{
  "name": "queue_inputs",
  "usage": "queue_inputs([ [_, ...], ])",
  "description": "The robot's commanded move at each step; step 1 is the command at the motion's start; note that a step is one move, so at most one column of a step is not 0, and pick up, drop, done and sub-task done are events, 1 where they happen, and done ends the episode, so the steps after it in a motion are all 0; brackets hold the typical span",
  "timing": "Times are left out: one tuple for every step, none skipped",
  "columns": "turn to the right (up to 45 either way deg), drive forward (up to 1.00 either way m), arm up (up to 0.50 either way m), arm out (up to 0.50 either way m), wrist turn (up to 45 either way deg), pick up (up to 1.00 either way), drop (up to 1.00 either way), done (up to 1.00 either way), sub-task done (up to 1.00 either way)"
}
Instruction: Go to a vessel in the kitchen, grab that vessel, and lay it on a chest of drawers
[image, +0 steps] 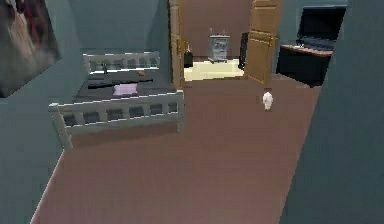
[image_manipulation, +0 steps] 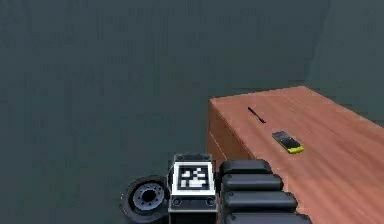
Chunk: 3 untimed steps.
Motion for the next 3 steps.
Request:
queue_inputs([
  [45.0,0.00,0.00,0.00,0.0,0.00,0.00,0.00,0.00],
  [45.0,0.00,0.00,0.00,0.0,0.00,0.00,0.00,0.00],
  [45.0,0.00,0.00,0.00,0.0,0.00,0.00,0.00,0.00],
])
